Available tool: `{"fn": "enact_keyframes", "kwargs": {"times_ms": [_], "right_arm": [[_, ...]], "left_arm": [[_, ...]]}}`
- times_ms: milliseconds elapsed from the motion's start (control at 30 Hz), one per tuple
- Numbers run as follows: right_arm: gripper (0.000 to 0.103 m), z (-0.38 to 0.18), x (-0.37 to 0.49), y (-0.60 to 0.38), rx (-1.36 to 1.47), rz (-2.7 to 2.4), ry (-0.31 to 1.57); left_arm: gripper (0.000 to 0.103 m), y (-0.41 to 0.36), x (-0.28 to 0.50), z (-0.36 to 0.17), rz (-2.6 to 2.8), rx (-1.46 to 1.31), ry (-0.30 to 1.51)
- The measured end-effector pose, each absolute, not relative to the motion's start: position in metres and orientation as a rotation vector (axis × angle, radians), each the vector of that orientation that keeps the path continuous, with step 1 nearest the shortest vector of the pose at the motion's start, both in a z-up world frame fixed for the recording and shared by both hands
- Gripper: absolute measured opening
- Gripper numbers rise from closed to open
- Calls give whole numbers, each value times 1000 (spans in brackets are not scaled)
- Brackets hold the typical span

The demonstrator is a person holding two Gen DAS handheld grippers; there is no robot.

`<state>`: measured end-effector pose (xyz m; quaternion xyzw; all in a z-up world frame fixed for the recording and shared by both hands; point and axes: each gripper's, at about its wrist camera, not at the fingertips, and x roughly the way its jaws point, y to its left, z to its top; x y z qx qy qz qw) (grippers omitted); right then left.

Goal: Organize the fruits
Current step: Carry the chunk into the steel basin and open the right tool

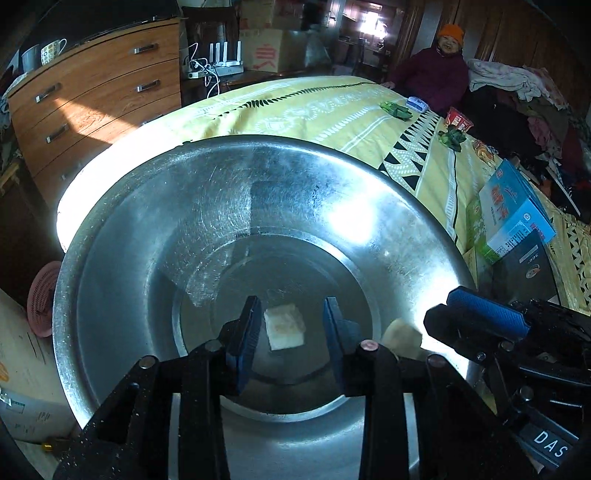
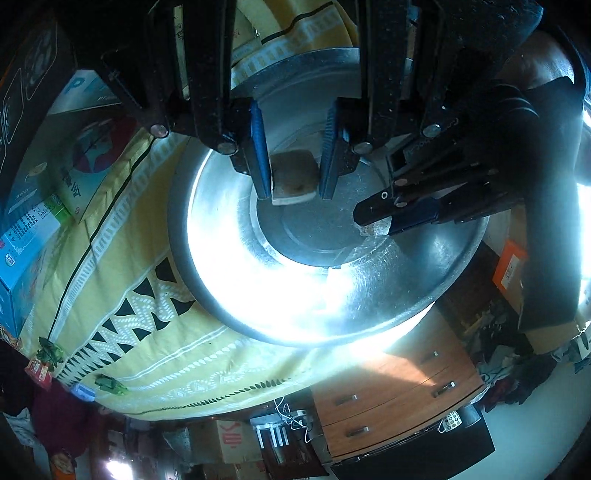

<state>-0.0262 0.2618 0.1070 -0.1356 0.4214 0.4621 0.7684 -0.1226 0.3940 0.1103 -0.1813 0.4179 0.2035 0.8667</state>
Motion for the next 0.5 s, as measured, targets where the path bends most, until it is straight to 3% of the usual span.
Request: {"fn": "enact_keyframes", "kwargs": {"times_ms": [167, 300, 500], "right_arm": [[29, 114, -33, 261, -314, 1000, 880], [50, 127, -41, 253, -307, 1003, 826], [51, 151, -57, 220, -262, 1003, 745]], "left_arm": [[49, 394, -123, 112, 437, -376, 873], [49, 393, -123, 113, 448, -366, 872], [49, 386, -128, 124, 451, -354, 842]]}}
